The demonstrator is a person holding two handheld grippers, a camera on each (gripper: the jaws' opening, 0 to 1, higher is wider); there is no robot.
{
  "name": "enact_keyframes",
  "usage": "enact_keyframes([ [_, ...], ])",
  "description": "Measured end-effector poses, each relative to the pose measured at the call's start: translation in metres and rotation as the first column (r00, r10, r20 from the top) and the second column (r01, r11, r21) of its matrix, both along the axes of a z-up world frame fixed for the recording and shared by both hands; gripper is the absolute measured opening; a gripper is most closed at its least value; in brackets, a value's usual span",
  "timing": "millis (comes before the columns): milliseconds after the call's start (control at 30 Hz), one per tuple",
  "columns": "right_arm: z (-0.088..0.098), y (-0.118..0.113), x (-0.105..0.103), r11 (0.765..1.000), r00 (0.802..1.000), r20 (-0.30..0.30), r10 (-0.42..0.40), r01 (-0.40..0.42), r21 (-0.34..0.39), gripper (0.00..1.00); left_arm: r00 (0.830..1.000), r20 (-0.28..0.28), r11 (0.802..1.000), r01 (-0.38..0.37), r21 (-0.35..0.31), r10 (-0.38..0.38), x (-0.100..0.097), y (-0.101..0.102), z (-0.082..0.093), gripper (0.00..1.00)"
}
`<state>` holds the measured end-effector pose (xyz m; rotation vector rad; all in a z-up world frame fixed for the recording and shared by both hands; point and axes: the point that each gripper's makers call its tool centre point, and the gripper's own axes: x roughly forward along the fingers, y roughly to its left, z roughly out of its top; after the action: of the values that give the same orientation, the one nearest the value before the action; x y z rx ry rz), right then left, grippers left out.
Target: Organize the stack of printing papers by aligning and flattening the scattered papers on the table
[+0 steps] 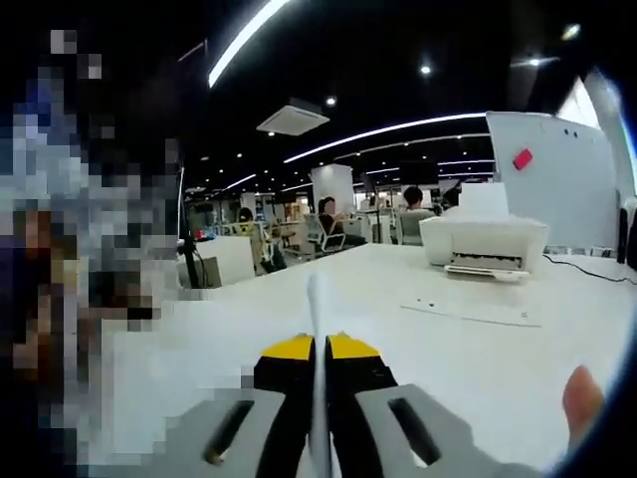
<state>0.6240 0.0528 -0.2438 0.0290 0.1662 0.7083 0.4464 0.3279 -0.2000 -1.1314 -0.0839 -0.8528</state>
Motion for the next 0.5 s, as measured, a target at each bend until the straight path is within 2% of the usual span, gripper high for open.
enact_keyframes([
  [67,0.011,0.000,-0.004,1.000,0.999,0.037,0.007,-0.006,-0.018,0.00,1.000,0.001,1.000,0.003,-0.001,-0.003,0.000,-0.002,0.000,0.06],
  [100,0.021,-0.001,-0.007,0.999,0.998,0.070,0.005,-0.002,-0.050,0.00,1.000,0.002,1.000,0.006,-0.002,-0.006,0.000,-0.004,0.001,0.06],
  [500,0.086,0.006,-0.039,0.996,0.983,0.179,0.043,-0.027,-0.089,0.00,1.000,0.011,1.000,0.023,-0.001,-0.023,-0.002,-0.012,0.003,0.06],
])
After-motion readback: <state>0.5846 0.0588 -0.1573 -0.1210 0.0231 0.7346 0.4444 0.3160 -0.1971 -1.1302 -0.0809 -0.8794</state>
